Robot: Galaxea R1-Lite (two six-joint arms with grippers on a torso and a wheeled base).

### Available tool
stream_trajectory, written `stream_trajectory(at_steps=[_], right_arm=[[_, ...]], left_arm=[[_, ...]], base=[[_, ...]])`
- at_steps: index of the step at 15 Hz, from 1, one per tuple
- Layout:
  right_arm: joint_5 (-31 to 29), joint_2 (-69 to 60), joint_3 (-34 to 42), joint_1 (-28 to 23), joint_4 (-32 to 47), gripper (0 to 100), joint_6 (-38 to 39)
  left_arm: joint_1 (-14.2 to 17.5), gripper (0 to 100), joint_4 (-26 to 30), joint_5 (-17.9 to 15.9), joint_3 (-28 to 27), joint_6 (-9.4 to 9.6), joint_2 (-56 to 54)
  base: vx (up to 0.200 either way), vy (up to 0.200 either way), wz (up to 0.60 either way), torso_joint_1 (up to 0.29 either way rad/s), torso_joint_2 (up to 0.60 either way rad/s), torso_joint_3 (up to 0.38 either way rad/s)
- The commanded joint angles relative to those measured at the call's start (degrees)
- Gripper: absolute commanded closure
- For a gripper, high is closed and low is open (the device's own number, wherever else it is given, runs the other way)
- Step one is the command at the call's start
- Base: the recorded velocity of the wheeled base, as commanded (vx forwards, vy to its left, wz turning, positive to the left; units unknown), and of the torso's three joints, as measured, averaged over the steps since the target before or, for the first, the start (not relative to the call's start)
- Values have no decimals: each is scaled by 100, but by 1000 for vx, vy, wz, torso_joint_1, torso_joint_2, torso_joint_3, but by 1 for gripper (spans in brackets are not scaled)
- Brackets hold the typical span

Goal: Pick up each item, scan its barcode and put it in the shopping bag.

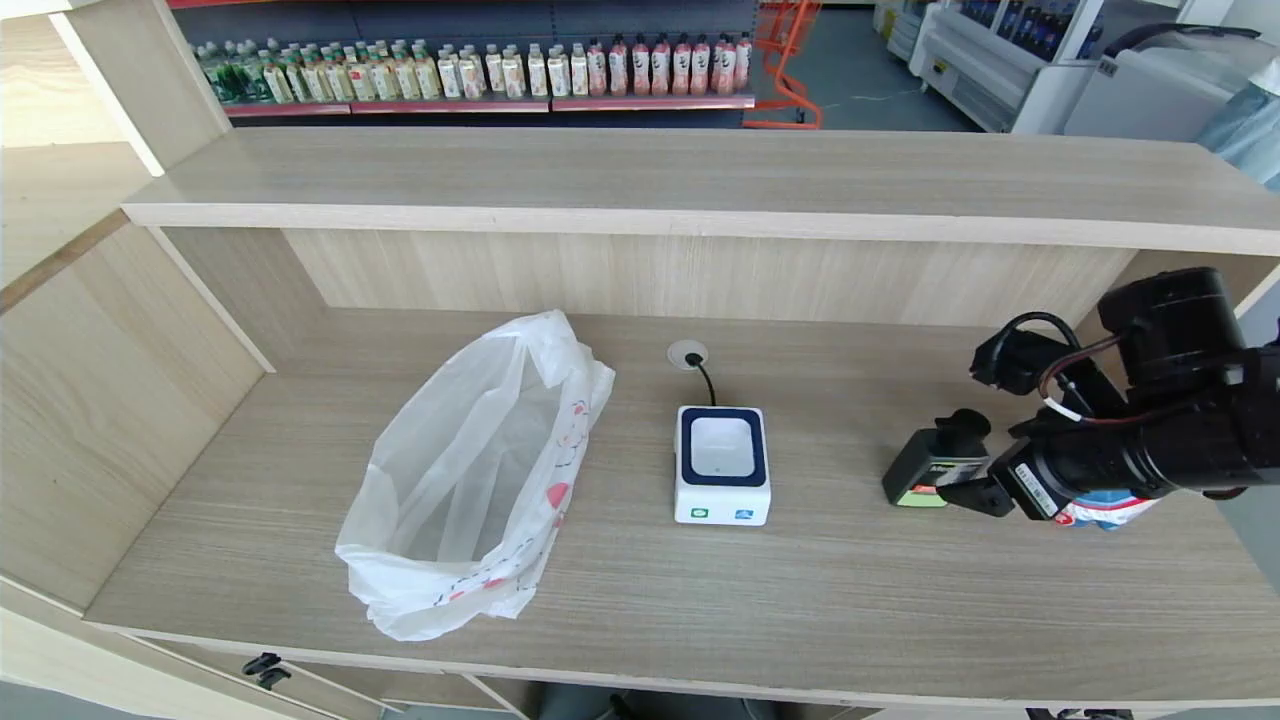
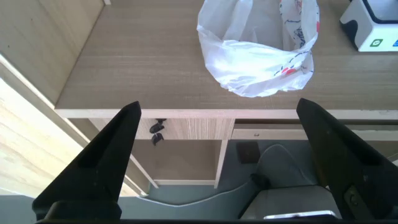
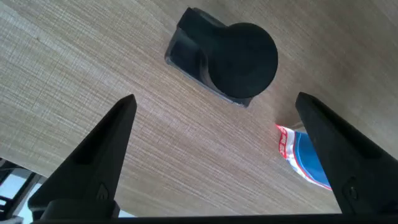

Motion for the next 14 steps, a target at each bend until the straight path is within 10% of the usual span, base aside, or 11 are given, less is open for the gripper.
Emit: stream_trajectory(at_steps=[1,14], right_arm=[[4,426,-72,120,-218,0,-99],[48,1226,-538,551,-790,0,-319]], left_arm=[[1,0,0,1,1,-1,9],[1,0,0,1,1,-1,0]], base=[[0,0,0,0,0,0],[0,0,0,0,0,0]])
